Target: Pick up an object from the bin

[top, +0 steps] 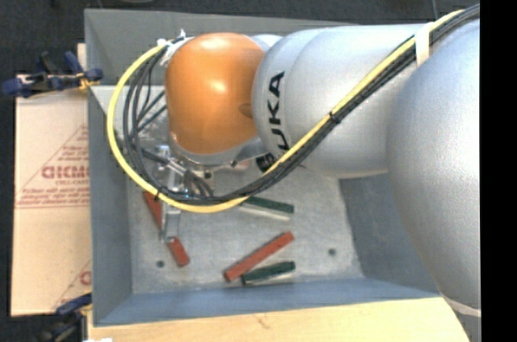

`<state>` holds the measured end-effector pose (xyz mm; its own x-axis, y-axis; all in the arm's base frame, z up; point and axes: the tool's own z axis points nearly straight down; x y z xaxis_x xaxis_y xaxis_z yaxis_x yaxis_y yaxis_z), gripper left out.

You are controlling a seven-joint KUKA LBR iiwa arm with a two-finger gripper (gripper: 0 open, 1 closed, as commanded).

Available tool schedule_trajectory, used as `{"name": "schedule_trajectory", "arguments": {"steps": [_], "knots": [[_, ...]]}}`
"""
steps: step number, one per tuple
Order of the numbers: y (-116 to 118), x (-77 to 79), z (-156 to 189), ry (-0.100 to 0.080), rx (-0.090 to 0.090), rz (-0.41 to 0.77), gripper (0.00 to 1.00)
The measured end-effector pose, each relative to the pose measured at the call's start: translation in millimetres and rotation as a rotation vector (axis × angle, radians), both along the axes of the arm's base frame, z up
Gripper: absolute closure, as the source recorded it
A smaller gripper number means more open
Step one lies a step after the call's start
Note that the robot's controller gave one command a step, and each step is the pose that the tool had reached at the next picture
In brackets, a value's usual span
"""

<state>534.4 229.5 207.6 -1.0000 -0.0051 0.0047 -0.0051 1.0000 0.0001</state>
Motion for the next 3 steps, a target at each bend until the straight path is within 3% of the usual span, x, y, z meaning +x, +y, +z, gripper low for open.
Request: {"name": "schedule_trajectory", "arguments": {"steps": [1, 2, 3], "knots": [[-44.3, -39.8, -129.4, -0.001, -0.001, 0.274, 0.00], [-42.4, -38.1, -126.2, -0.006, 0.002, 0.270, 1.00], [-12.4, -23.5, -94.8, -0.010, 0.003, 0.011, 1.00]]}}
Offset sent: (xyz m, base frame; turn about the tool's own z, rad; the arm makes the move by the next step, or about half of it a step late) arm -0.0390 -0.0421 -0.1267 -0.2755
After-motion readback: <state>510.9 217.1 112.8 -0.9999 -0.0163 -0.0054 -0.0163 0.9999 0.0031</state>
